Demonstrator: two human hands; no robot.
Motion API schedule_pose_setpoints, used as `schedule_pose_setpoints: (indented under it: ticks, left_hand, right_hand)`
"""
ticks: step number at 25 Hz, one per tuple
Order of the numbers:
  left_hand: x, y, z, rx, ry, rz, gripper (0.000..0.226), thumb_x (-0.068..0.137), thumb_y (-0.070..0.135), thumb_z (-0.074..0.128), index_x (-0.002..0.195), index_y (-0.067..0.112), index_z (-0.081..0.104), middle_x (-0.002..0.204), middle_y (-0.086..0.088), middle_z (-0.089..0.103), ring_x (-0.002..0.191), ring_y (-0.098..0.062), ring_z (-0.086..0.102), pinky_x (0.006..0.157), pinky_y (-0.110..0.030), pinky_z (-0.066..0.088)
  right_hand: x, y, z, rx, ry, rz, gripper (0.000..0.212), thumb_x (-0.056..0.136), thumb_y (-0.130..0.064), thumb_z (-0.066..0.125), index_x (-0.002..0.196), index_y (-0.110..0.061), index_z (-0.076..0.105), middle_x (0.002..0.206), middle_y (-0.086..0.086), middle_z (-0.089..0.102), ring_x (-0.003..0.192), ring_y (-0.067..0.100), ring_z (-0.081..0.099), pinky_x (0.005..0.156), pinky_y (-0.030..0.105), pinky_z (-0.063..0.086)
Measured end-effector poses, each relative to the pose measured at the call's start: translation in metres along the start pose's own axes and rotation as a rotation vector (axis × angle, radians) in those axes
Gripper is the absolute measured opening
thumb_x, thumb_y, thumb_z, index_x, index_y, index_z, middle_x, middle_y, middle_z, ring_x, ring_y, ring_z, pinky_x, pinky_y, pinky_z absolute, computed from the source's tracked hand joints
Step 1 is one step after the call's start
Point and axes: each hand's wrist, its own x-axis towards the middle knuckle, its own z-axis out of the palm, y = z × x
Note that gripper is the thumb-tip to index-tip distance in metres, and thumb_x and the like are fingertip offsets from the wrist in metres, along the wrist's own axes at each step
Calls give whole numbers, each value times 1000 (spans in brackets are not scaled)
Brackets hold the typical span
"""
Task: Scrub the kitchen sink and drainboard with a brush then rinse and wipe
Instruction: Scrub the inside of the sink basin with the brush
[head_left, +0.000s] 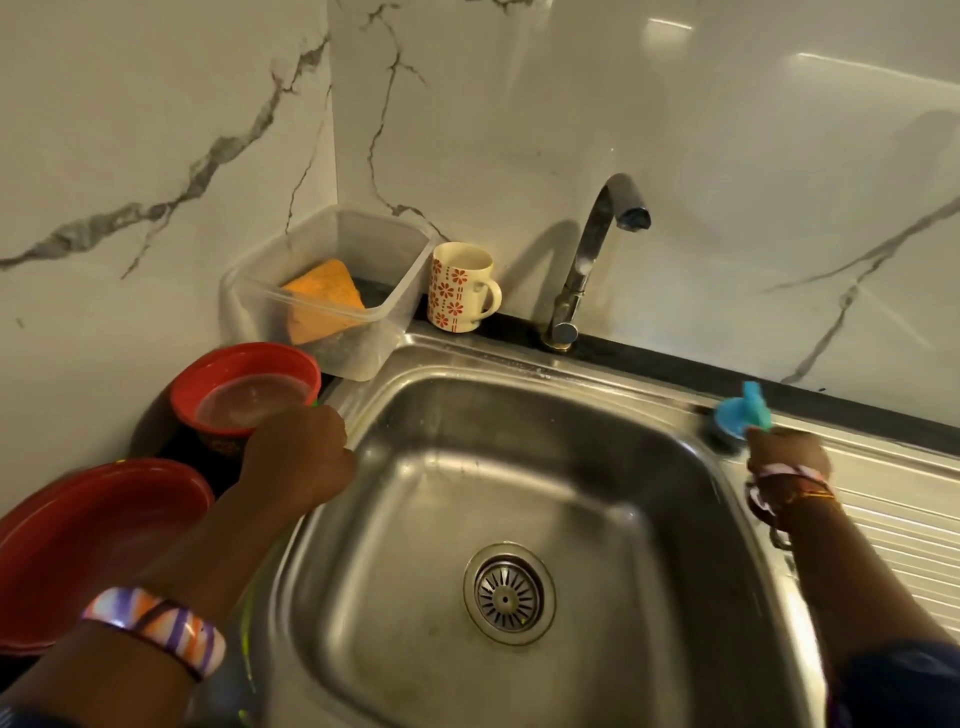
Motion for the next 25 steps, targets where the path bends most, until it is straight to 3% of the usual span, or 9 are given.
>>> schedule_pose_setpoints:
  ticks: [3, 7, 12, 14, 15, 18, 20, 22, 25]
  left_hand:
    - [-3, 3, 1, 9, -5, -13, 11, 84, 22, 55, 81, 16, 63, 92, -5, 67, 88, -21, 61, 67, -25, 40]
    - [-3, 3, 1, 73, -16, -14, 29, 88, 28, 52, 114, 18, 62, 113, 0, 64, 106, -17, 58, 85, -25, 43]
    - [-8, 0, -10, -46, -166, -4, 12, 87, 26, 55, 96, 21, 60, 107, -2, 64, 102, -16, 60, 78, -22, 43]
    - [-16, 0, -28, -193, -226, -8, 26, 89, 24, 56, 112, 15, 61, 111, -3, 62, 106, -18, 58, 79, -20, 41]
    - [-22, -2, -40, -230, -188, -2, 25, 89, 24, 55, 111, 14, 61, 108, -1, 62, 109, -20, 57, 80, -21, 39]
    - [-41, -23, -71, -63, 37, -37, 32, 91, 37, 51, 120, 24, 57, 119, -1, 59, 116, -23, 53, 91, -28, 40]
    - [-44, -40, -80, 97, -11, -81, 37, 92, 41, 48, 123, 22, 55, 123, -5, 58, 111, -25, 55, 90, -31, 44]
    - [-39, -45, -80, 143, -124, -79, 40, 93, 44, 44, 121, 17, 55, 125, -7, 57, 112, -25, 55, 89, -31, 44]
    - [-40, -40, -76, 148, -191, -43, 39, 93, 41, 44, 119, 14, 57, 127, -8, 57, 116, -25, 53, 91, -28, 41]
  right_hand:
    - [-21, -18, 8, 49, 111, 47, 41, 95, -20, 50, 126, 7, 49, 127, 26, 53, 118, 38, 51, 95, 38, 41]
    - [-99, -70, 95, 162, -39, -87, 36, 97, -24, 46, 120, 2, 54, 122, 23, 59, 114, 36, 56, 92, 38, 44]
    - [-176, -144, 173, 45, -498, -283, 33, 95, -25, 44, 120, -6, 57, 120, 17, 61, 111, 32, 58, 81, 29, 48]
    - [-170, -156, 172, 45, -645, -365, 34, 93, -24, 47, 118, -4, 58, 104, 17, 65, 89, 28, 64, 57, 21, 46]
    - [-165, -155, 160, -8, -650, -426, 34, 91, -26, 50, 115, -3, 60, 93, 17, 65, 73, 24, 61, 49, 19, 40]
    - [-157, -139, 99, -261, -604, -586, 31, 90, -28, 54, 104, -3, 66, 86, 16, 65, 67, 20, 53, 49, 22, 32]
    - [-174, -141, 55, -327, -743, -665, 23, 92, -25, 52, 95, -7, 66, 69, 9, 61, 53, 15, 50, 46, 22, 31]
    - [-206, -160, 43, -149, -929, -683, 19, 93, -24, 52, 93, -11, 65, 64, 7, 59, 41, 9, 41, 39, 19, 29]
    - [-260, -189, 80, -29, -921, -927, 27, 93, -23, 51, 105, -4, 66, 75, 13, 59, 46, 12, 43, 42, 21, 34]
